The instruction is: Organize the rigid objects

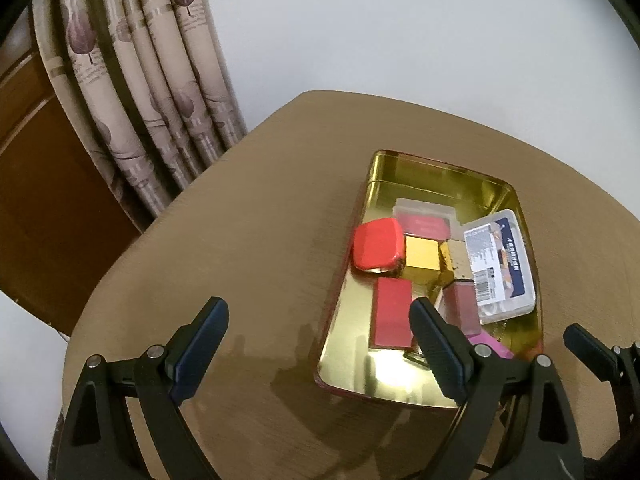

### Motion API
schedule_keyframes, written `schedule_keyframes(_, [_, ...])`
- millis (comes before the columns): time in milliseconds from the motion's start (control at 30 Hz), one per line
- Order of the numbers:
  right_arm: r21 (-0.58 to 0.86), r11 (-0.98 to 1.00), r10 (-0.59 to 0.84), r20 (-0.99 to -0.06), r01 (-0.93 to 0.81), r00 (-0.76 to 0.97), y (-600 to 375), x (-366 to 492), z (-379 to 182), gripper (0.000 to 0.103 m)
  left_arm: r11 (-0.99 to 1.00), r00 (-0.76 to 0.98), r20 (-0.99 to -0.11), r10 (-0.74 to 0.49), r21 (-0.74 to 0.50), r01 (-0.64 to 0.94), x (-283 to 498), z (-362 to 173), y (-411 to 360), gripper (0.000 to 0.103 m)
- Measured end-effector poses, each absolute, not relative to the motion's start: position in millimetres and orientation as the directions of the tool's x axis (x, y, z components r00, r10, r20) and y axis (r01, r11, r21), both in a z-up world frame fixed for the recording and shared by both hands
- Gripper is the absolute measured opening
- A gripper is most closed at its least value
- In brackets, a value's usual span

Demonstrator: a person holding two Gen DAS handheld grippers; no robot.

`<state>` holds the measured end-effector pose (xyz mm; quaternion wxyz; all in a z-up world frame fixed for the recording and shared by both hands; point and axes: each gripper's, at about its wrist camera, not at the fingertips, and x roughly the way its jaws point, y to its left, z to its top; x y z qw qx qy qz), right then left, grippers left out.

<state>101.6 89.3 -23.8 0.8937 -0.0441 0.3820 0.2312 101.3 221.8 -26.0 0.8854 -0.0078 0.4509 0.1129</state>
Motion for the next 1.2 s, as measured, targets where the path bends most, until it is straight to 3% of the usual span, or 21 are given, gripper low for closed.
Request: schedule_keyframes(1200, [0.115,0.888,0.376,-0.74,-0.445,0.557,97,103,-37,0.069,0.972,0.565,-0.801,0.198,0.088,-0.217,105,-27,223,0.09])
